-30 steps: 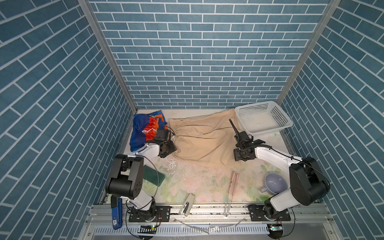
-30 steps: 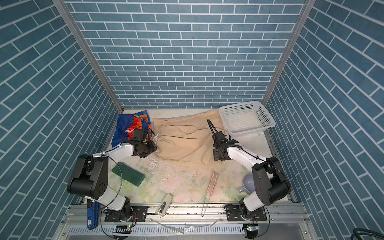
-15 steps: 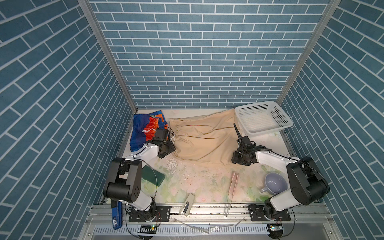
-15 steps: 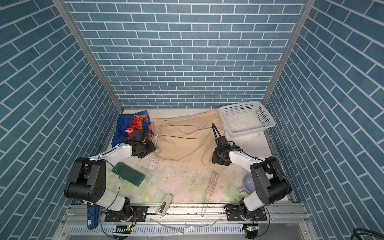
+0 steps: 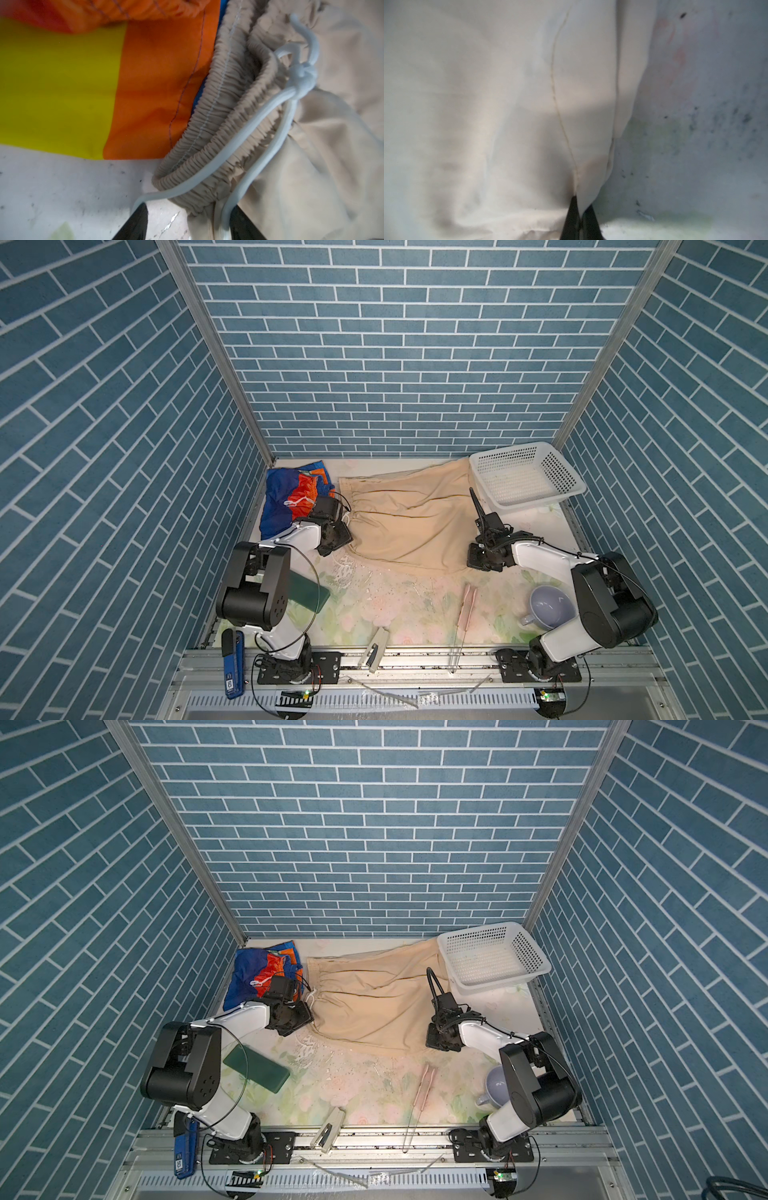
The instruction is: Fold and stack the shorts
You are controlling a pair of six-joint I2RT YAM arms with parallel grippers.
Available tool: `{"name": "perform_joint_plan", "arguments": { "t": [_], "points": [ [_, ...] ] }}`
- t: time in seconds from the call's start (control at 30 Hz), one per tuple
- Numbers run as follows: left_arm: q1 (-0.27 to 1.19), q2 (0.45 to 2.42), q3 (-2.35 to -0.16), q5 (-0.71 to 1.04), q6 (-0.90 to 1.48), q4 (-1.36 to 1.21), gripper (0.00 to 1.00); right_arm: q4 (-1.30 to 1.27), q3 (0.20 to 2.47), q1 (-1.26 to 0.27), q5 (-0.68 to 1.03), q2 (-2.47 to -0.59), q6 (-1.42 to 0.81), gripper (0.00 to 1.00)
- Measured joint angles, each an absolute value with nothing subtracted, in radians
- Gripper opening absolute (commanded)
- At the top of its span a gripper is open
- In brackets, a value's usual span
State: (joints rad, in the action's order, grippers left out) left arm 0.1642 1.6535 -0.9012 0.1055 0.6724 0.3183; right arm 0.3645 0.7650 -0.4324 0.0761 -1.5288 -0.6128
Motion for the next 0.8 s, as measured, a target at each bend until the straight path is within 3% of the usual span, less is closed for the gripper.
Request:
{"name": "perform_joint_plan", "arguments": {
  "t": [0.1,0.13,0.23,0.43,0.8],
  "points": [
    [0.164,1.662,-0.901,0.106,0.672,0.31,0.61,0.39,0.762,-0.409,0.074,-1.507,-0.612,0.0],
    [0.164,1.664,-0.901,0.106,0.672,0.306,0.56,0.397,0.762,-0.401,0.073,-1.496,-0.612,0.0],
    [0.164,1.674,-0.901,0.112,0.673,0.287,0.33,0.416,0.762,-0.386,0.068,-1.457,-0.609,0.0],
    [0.164,1.683,-0.901,0.133,0.671,0.268,0.0,0.439,0.762,-0.379,0.067,-1.423,-0.603,0.0],
    [0.177,1.526,-0.847,0.17,0.654,0.348,0.0,0.482,0.762,-0.372,0.017,-1.2,-0.578,0.0]
  ]
}}
